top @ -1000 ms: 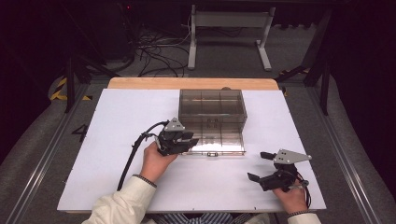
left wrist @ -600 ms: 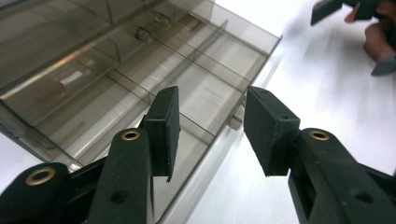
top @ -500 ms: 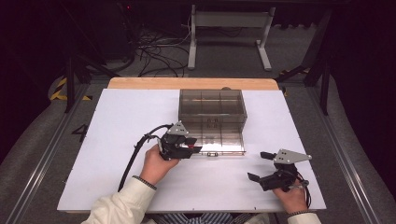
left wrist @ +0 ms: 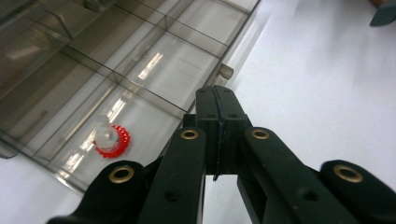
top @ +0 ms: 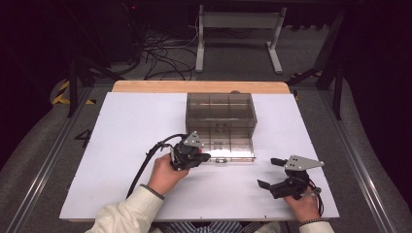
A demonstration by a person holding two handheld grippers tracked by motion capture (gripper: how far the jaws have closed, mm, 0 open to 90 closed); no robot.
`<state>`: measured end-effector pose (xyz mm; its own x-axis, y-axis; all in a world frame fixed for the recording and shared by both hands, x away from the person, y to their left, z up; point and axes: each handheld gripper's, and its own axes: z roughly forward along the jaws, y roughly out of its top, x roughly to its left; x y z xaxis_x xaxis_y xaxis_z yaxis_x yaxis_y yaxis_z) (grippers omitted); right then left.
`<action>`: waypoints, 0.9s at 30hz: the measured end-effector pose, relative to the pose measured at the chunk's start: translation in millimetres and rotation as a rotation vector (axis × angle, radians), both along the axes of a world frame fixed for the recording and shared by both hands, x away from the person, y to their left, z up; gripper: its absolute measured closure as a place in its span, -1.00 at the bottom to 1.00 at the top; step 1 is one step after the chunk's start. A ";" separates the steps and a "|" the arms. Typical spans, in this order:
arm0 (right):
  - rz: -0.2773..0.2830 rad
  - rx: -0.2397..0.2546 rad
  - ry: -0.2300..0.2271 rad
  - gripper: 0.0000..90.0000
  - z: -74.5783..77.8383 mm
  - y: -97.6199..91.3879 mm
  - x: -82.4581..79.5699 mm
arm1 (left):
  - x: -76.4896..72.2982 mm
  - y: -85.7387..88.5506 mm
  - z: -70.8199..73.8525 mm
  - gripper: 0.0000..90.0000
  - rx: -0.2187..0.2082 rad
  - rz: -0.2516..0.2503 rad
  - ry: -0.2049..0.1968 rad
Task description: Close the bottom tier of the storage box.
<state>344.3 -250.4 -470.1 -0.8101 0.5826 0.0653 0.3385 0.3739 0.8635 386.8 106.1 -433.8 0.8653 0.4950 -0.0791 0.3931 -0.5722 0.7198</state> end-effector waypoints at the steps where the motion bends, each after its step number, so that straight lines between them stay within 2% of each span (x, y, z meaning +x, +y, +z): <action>1: 0.000 0.000 -0.001 -0.96 0.0 0.0 0.0 | -0.5 -1.6 -0.6 1.00 0.010 -0.001 -0.001; 14: 0.001 -0.003 -0.001 -0.96 -0.1 0.3 -0.1 | -0.9 -17.1 -11.6 1.00 0.092 -0.005 0.007; 27: 0.002 -0.004 -0.001 -0.96 -0.2 0.5 -0.1 | 4.2 -26.3 -21.3 1.00 0.139 0.060 0.041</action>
<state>344.2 -250.0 -470.3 -0.8110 0.5817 0.0619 0.3371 0.3782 0.8622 391.0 79.8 -455.1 0.8311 0.5546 -0.0406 0.4570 -0.6394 0.6183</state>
